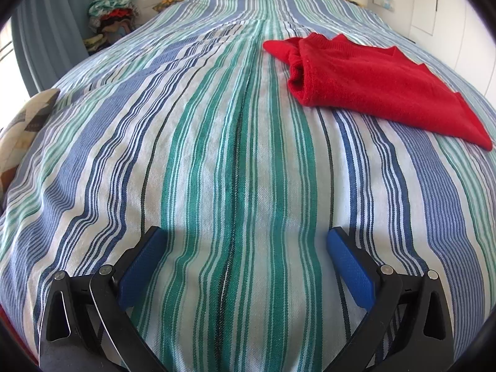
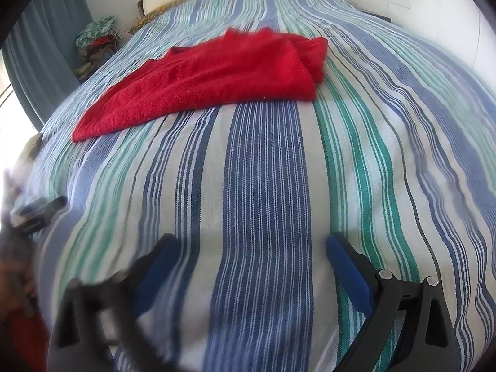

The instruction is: Fold small clothes

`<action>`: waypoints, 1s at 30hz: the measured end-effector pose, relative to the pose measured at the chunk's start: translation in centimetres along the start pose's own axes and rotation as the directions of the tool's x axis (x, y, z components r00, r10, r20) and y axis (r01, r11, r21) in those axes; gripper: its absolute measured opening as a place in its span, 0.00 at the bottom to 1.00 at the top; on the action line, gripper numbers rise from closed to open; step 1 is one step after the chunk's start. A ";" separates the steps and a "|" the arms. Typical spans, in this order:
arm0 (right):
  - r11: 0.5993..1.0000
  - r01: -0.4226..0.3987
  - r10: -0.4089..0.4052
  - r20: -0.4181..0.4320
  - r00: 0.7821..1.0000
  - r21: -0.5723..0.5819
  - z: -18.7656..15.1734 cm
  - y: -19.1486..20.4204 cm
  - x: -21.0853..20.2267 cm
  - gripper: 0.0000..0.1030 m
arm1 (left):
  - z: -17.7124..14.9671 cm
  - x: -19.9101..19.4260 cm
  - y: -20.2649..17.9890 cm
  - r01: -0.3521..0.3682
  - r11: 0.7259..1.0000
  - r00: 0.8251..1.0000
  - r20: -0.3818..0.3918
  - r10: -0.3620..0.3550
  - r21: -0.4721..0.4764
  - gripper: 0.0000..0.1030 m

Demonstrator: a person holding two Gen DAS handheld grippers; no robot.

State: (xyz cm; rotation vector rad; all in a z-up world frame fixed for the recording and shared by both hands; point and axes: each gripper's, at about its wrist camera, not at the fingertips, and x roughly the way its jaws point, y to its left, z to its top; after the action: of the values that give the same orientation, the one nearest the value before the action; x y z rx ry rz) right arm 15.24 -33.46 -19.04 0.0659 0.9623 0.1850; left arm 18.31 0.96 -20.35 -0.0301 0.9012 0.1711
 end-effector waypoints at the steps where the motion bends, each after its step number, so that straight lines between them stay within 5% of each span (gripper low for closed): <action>1: 1.000 -0.001 0.001 0.001 1.000 0.000 0.0 0.0 0.0 0.93 | 0.0 0.0 -0.1 -0.001 1.000 1.000 0.001 0.001 0.000 1.00; 30: 1.000 -0.015 0.015 -0.009 1.000 -0.008 0.0 0.2 0.1 0.97 | -0.2 -0.2 -0.3 -0.014 1.000 1.000 0.013 0.014 0.000 1.00</action>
State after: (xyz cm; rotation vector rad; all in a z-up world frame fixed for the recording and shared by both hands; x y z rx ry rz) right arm 15.28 -33.28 -19.09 0.0647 0.9705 0.2027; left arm 18.12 0.67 -20.33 -0.0221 0.8886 0.1845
